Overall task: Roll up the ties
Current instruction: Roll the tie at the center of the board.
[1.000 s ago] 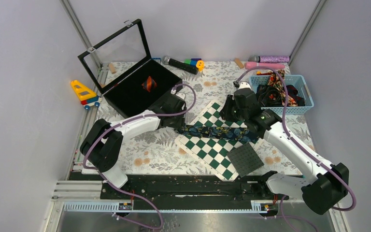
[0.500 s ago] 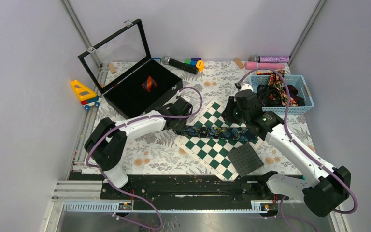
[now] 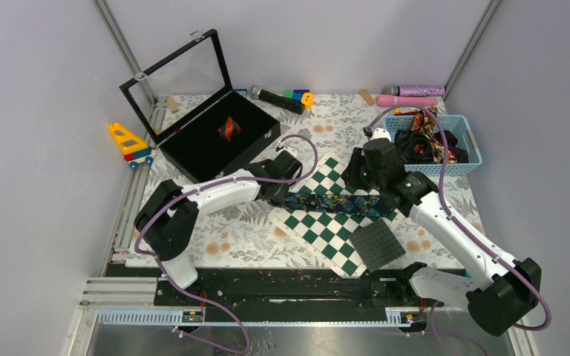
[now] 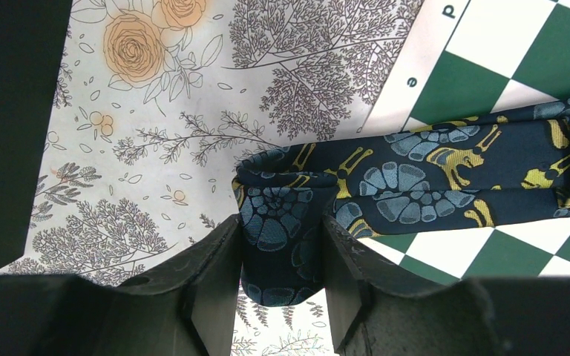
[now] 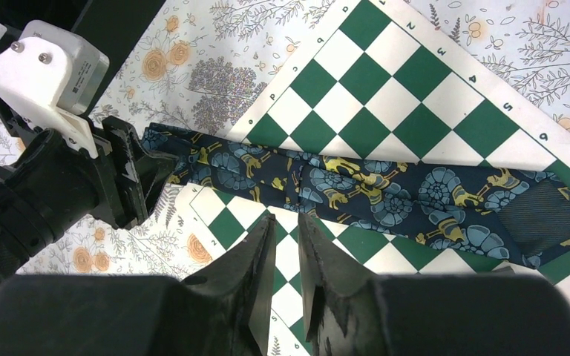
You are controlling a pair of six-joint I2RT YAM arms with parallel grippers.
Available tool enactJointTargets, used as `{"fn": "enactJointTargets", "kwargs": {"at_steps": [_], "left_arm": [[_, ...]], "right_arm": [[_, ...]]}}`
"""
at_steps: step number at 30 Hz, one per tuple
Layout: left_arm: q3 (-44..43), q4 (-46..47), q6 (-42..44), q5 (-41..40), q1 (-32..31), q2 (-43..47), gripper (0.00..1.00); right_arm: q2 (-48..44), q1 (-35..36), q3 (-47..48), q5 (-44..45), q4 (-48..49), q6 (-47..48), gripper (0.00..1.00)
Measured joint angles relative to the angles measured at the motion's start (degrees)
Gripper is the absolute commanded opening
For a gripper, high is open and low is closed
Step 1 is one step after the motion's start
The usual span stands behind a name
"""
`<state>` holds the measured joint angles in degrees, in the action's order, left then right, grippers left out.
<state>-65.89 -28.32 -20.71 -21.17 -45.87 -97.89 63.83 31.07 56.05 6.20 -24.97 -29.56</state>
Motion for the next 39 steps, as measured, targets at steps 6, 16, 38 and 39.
{"fn": "enactJointTargets", "kwargs": {"at_steps": [6, 16, 38, 39], "left_arm": [[0.0, -0.3, 0.0, -0.4, -0.2, -0.4, 0.41], [0.0, -0.3, -0.2, -1.3, -0.2, -0.5, 0.55], [3.1, -0.3, -1.5, -4.9, 1.5, 1.6, 0.64], [3.3, -0.2, -1.6, -4.9, 1.8, 2.3, 0.65]], "right_arm": [[0.0, 0.0, 0.0, 0.3, 0.0, 0.0, 0.25], [0.0, 0.0, 0.0, 0.3, 0.0, 0.0, 0.26], [0.5, 0.0, 0.0, 0.1, 0.0, 0.2, 0.43], [0.7, 0.0, 0.0, 0.0, 0.0, 0.3, 0.46]]}}
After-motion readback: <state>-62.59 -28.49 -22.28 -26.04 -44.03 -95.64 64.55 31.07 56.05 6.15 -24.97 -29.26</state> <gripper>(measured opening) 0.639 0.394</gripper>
